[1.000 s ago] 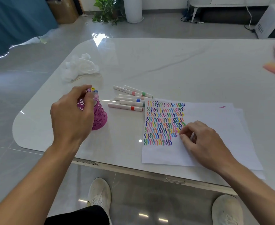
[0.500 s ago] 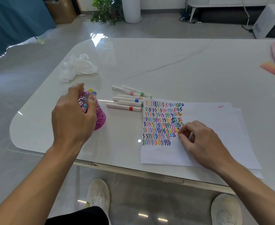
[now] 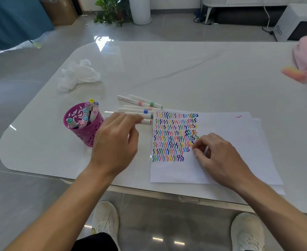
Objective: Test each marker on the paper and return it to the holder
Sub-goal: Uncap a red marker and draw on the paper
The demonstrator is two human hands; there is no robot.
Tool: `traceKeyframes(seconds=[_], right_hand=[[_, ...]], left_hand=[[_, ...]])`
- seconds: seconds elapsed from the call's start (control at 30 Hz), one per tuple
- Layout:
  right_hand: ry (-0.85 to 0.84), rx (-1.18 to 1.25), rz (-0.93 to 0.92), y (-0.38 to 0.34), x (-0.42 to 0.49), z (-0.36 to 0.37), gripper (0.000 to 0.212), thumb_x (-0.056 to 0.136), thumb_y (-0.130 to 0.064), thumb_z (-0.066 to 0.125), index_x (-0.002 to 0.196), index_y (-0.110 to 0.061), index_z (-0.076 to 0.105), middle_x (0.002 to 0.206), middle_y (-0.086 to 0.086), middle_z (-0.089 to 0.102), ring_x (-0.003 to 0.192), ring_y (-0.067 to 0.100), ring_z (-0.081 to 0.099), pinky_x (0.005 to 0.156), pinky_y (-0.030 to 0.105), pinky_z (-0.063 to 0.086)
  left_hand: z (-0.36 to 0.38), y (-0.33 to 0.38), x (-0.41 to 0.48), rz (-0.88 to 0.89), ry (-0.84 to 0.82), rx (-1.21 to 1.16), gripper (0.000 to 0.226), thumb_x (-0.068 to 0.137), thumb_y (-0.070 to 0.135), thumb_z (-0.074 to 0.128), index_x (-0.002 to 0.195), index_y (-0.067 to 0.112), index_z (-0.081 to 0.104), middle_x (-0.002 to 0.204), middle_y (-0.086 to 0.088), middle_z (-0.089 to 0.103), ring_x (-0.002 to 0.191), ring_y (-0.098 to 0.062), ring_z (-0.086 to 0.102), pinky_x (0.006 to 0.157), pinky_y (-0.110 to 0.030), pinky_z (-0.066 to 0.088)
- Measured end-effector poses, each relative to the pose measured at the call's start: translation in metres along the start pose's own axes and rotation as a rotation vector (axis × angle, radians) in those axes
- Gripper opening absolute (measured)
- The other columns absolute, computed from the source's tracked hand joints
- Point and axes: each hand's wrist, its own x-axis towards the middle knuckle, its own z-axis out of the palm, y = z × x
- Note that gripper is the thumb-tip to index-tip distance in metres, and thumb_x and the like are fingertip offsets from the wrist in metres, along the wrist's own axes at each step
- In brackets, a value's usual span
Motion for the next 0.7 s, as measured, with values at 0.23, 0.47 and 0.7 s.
traceKeyframes(seconds=[0.23,0.47,0.7], right_hand=[[0.018,0.027,-0.026,0.002,-0.005,-0.001,0.007,0.095,-0.022,0.065,0.09,-0.028,0.065,0.089,-0.014,0.057,0.078,0.003,0.057,0.073,0.026,0.047],[0.056,0.053,-0.042,0.003,-0.007,-0.003,0.009,0.095,-0.021,0.065,0.091,-0.029,0.064,0.089,-0.017,0.055,0.078,0.0,0.056,0.069,0.012,0.038],[0.061,0.04,-0.024,0.007,-0.007,-0.004,0.008,0.095,-0.022,0.065,0.091,-0.029,0.064,0.089,-0.016,0.056,0.077,0.0,0.056,0.07,0.014,0.042]], left_hand=[[0.033,0.003,0.003,-0.172,-0.212,-0.021,0.025,0.094,0.009,0.06,0.115,0.017,0.07,0.115,0.003,0.072,0.11,-0.018,0.062,0.086,-0.037,0.055],[0.054,0.003,0.009,-0.227,-0.321,0.035,0.042,0.101,0.014,0.047,0.142,0.018,0.052,0.147,0.003,0.052,0.135,-0.019,0.043,0.107,-0.039,0.043],[0.06,0.005,0.011,-0.233,-0.326,0.084,0.038,0.101,0.021,0.048,0.138,0.017,0.056,0.132,-0.001,0.057,0.123,-0.023,0.048,0.092,-0.043,0.05]])
